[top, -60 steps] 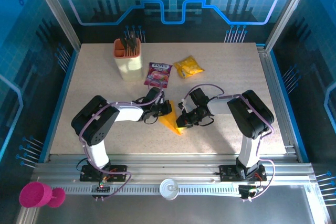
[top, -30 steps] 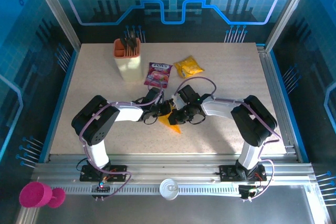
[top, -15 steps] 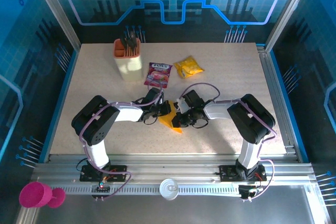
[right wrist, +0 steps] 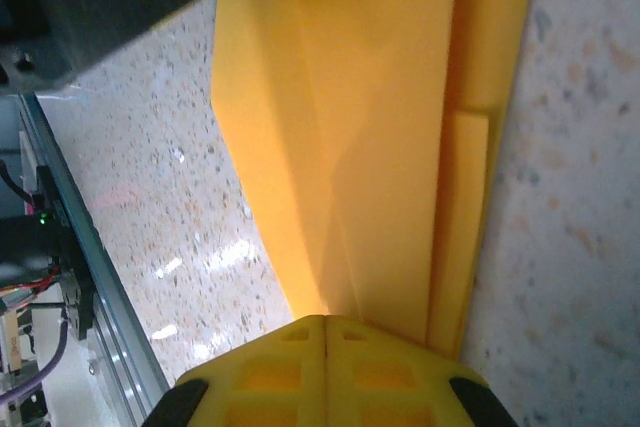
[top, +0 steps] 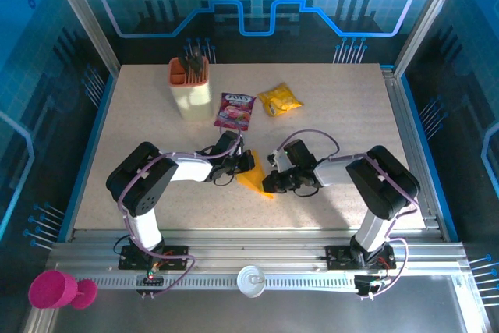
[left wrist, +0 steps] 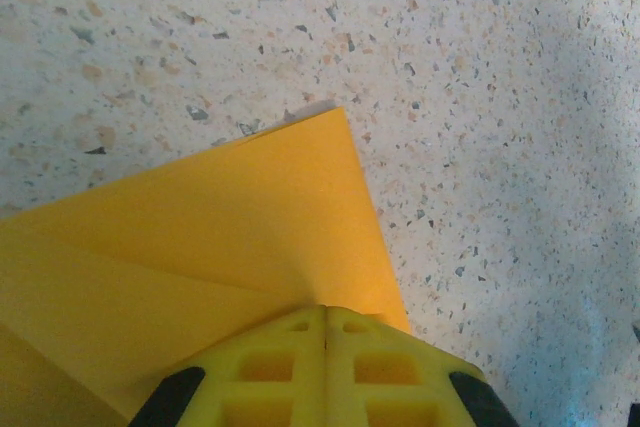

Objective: Fold a paper plane with a square sheet of paper (pick it up from the middle)
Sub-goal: Fourth fold the wing at the center of the table.

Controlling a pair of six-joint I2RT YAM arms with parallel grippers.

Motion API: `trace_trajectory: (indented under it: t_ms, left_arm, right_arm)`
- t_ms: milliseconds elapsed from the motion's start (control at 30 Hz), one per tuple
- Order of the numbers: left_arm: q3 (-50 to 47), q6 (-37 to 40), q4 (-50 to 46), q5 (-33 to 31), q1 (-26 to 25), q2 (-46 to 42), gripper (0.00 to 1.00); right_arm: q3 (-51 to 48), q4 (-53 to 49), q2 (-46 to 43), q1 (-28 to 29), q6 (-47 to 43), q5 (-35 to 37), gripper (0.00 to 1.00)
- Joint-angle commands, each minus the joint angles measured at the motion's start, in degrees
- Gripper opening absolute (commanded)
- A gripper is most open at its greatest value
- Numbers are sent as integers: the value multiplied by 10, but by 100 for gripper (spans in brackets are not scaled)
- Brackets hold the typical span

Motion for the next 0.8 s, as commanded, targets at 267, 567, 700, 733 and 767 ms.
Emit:
trace_trajectory:
  t_ms: [267,567,700,733,767]
  left_arm:
    - [-21,7,-45,-32,7,6,0]
    - [-26,6,-43,-31,11,6,0]
    - [-28,4,-45,-31,12,4,0]
    - [-29,5,-45,-31,12,3,0]
    - [-29,4,-45,-31,13,3,0]
  right_arm:
    - [-21,-90,-10,15,-13,27,4]
    - [-77,-39,2,-24,40,-1,0]
    - [-77,-97,-57,-54,42,11,0]
    - [-73,-114,-75,-57,38,17,1]
    - [-66,-131,-93,-59,32,21,1]
